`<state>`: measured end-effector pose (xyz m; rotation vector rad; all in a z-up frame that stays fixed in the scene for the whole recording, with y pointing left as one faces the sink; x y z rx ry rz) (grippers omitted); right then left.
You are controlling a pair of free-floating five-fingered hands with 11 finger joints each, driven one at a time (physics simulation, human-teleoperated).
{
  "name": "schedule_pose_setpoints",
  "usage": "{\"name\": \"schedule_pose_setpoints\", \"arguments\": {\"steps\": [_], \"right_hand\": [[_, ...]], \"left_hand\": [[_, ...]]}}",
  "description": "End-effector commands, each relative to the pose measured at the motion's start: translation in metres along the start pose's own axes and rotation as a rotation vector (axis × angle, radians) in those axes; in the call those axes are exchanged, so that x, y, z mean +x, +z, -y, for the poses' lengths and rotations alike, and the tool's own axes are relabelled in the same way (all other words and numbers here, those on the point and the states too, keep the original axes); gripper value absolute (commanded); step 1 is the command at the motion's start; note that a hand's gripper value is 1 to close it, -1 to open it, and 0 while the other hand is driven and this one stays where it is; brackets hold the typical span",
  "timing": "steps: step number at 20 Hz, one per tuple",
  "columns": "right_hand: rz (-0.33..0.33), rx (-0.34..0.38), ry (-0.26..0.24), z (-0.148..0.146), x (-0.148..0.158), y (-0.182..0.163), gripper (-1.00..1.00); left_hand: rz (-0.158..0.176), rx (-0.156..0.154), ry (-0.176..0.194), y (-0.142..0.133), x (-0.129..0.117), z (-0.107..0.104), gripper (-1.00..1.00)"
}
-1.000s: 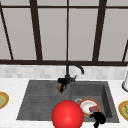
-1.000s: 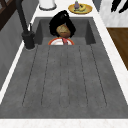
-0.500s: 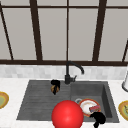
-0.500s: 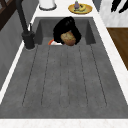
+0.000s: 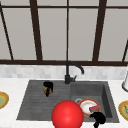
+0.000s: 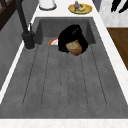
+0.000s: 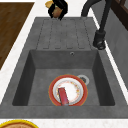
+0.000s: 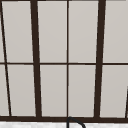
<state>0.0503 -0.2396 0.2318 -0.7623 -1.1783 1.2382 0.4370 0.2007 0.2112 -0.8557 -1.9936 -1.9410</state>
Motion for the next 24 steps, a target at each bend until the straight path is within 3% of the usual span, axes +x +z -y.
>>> {"name": "schedule_pose_setpoints", "arguments": {"steps": [1,24], "right_hand": [[0.000,0.000,0.000,0.000,0.000,0.000,0.00],[0.000,0.000,0.000,0.000,0.000,0.000,0.00]], "left_hand": [[-0.020,0.033,-0.007,0.026,0.011,0.006,1.00],[0.016,0.021,-0.010,0.201,0.053,0.040,1.00]]}}
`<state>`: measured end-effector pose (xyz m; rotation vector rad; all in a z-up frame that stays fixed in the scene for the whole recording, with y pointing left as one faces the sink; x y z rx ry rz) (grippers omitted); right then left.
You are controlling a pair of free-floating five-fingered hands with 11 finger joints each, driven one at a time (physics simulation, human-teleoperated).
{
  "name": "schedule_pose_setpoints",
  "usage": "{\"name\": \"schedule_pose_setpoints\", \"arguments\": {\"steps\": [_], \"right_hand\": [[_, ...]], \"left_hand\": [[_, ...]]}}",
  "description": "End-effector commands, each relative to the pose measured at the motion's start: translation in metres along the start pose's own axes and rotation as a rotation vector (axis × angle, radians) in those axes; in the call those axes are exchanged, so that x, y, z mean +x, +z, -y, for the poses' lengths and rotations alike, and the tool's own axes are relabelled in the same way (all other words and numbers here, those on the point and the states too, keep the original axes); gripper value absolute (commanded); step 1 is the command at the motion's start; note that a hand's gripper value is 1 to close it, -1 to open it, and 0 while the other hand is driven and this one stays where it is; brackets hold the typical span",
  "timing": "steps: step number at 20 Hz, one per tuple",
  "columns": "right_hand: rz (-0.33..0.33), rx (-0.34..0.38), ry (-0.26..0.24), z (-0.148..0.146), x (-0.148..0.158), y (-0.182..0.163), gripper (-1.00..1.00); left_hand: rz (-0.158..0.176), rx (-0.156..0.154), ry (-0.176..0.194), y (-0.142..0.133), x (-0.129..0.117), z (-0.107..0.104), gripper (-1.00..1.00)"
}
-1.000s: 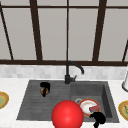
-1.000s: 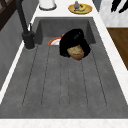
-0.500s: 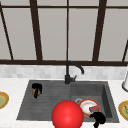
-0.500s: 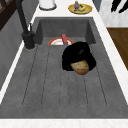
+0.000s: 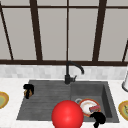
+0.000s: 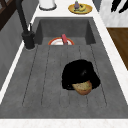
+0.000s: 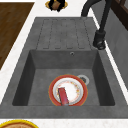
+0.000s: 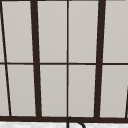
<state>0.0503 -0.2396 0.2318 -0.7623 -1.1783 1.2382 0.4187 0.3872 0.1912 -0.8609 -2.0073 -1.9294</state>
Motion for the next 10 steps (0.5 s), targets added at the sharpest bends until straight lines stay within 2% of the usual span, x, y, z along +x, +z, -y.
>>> {"name": "schedule_pose_setpoints", "arguments": {"steps": [1,10], "right_hand": [[0.000,0.000,0.000,0.000,0.000,0.000,0.00],[0.000,0.000,0.000,0.000,0.000,0.000,0.00]], "left_hand": [[0.008,0.011,-0.011,0.031,0.004,0.006,1.00],[0.009,0.012,-0.005,0.104,0.012,0.026,1.00]]}}
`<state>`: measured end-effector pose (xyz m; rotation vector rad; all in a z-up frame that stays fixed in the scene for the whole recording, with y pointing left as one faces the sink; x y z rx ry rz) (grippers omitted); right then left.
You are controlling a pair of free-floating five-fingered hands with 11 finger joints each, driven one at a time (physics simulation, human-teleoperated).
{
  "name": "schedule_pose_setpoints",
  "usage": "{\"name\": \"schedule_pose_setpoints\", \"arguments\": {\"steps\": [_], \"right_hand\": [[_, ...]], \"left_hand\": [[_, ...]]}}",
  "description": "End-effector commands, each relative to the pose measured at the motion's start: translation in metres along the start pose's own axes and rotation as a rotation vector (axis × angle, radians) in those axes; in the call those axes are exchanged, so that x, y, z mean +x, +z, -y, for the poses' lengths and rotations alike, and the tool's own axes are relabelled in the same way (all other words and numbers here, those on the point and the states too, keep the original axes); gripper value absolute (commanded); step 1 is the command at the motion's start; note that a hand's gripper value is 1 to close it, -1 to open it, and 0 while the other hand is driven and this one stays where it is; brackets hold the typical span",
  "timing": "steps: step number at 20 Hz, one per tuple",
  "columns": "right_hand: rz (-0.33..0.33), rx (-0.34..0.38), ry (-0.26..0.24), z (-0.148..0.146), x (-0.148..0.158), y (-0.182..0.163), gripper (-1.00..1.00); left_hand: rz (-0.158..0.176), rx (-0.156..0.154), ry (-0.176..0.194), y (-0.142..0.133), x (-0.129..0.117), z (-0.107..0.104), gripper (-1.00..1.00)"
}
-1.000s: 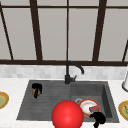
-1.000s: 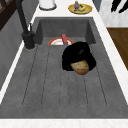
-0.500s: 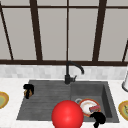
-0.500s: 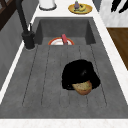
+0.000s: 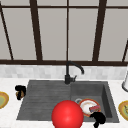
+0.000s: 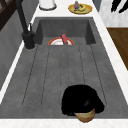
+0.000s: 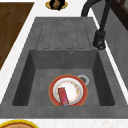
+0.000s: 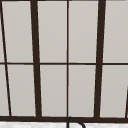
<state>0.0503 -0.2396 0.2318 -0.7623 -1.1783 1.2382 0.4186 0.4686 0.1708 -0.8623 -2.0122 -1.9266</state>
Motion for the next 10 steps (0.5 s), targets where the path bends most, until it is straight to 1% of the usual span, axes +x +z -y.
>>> {"name": "schedule_pose_setpoints", "arguments": {"steps": [1,10], "right_hand": [[0.000,0.000,0.000,0.000,0.000,0.000,0.00],[0.000,0.000,0.000,0.000,0.000,0.000,0.00]], "left_hand": [[0.007,0.009,-0.004,0.031,0.004,0.008,1.00],[0.009,0.011,-0.005,0.104,0.011,0.027,1.00]]}}
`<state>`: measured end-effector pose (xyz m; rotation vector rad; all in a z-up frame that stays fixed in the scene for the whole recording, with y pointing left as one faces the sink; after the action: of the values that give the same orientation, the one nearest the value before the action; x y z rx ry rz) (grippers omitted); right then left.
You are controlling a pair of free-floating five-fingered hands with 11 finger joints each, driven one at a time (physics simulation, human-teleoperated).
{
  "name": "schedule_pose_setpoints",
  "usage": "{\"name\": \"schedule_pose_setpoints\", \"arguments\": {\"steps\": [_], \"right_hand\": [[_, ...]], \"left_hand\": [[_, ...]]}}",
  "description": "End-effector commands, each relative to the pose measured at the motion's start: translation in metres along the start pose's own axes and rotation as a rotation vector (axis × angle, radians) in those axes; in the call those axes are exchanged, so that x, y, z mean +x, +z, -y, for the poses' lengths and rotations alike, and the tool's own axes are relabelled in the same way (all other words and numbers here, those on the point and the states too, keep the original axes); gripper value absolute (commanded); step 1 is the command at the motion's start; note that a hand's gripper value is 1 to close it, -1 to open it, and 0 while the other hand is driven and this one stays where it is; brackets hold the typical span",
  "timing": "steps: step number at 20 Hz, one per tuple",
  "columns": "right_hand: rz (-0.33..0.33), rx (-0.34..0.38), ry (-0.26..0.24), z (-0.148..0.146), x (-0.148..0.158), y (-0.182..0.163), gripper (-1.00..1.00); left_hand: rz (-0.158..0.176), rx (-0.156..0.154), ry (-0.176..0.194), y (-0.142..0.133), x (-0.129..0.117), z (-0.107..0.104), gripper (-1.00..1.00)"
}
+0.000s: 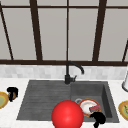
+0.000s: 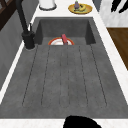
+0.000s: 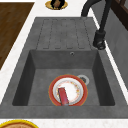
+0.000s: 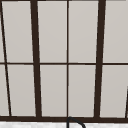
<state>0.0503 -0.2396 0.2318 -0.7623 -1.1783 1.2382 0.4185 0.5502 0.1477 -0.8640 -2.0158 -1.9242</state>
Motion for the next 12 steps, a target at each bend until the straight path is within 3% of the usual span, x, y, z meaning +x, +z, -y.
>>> {"name": "schedule_pose_setpoints", "arguments": {"steps": [1,7,9,12], "right_hand": [[0.000,0.000,0.000,0.000,0.000,0.000,0.00],[0.000,0.000,0.000,0.000,0.000,0.000,0.00],[0.000,0.000,0.000,0.000,0.000,0.000,0.00],[0.000,0.000,0.000,0.000,0.000,0.000,0.00]], "left_hand": [[0.007,0.009,-0.005,0.031,0.004,0.007,1.00],[0.009,0.012,-0.005,0.080,0.009,0.021,1.00],[0.022,0.068,-0.014,0.093,0.010,0.024,1.00],[0.102,0.177,-0.052,0.108,0.010,0.033,1.00]]}}
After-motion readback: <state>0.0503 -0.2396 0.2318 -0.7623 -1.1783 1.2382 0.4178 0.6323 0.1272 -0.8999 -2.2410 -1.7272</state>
